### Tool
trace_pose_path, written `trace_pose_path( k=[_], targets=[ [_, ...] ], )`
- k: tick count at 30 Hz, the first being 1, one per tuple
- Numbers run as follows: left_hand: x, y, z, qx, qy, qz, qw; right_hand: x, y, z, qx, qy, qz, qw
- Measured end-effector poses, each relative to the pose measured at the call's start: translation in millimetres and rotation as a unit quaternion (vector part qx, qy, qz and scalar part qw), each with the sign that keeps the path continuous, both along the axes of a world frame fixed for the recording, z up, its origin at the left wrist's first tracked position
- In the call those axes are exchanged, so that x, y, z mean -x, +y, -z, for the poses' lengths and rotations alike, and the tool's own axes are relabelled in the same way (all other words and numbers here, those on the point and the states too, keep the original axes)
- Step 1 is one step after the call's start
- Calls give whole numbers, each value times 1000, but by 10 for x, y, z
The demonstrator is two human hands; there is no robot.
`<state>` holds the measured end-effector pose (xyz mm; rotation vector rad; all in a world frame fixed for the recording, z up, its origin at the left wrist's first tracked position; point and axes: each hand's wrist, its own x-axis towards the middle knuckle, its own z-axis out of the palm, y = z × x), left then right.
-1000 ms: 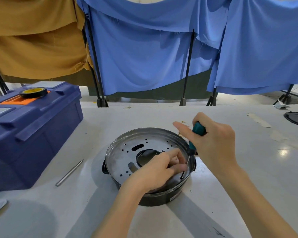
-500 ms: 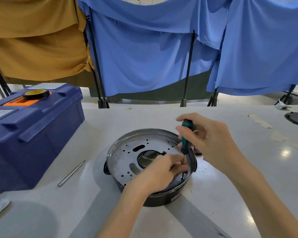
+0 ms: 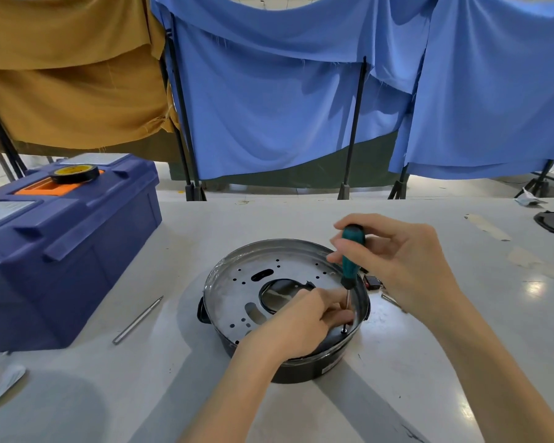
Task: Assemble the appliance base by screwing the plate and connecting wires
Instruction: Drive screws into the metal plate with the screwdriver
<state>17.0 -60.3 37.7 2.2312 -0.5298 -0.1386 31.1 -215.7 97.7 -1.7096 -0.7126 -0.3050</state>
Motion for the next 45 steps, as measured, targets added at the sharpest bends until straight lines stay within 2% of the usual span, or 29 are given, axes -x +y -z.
trace_pose_path(
  k=[2,4,7,9,11,13,15,18,21,23,25,27,29,30,32,34,37,40,42,45],
  targets=[
    [-2,-2,-7,0,-1,7,1000,-13,27,32,-7,-36,99,994],
    [5,-9,-23,-11,-2,14,1000,-28,66,92,12,-94,214,972],
    [37,-6,-33,-19,-11,13,1000,-18,119,116,82,-185,275,940],
    [46,0,-32,-8,-3,10,1000,11,101,96,123,-171,218,953],
    [48,-11,-27,10,-5,3,1000,26,38,26,111,-46,78,990],
    [25,-24,-12,9,-19,-5,1000,15,-67,-32,89,37,-36,995],
    [-5,-21,9,-2,-20,-4,1000,10,-116,-56,72,36,-40,996],
    [7,-7,-2,27,4,8,1000,40,-18,6,56,-52,96,992],
    [0,-22,12,29,-2,12,1000,22,154,115,71,-154,268,948],
    [-3,-26,34,17,-10,4,1000,24,295,148,83,-197,333,919],
    [15,-21,33,12,-27,-1,1000,50,400,189,100,-218,353,904],
    [47,-28,4,7,-41,-16,999,68,374,172,97,-186,319,924],
    [51,-45,-18,9,-48,-24,999,58,227,81,56,-72,190,978],
    [42,-50,-17,5,-43,-23,999,65,142,22,48,-16,110,993],
    [23,-49,-6,-11,-33,-17,999,64,-17,-52,58,31,-11,998],
    [25,-37,6,1,0,2,1000,66,-84,-81,69,18,-44,996],
    [19,-15,16,2,7,9,1000,70,-63,-6,67,-57,76,993],
    [30,-29,-24,13,9,21,1000,59,-1,108,111,-191,275,936],
    [31,-22,-50,33,21,28,999,53,43,111,121,-198,323,918],
    [19,4,-58,78,51,31,995,53,156,83,130,-225,336,905]
  ],
)
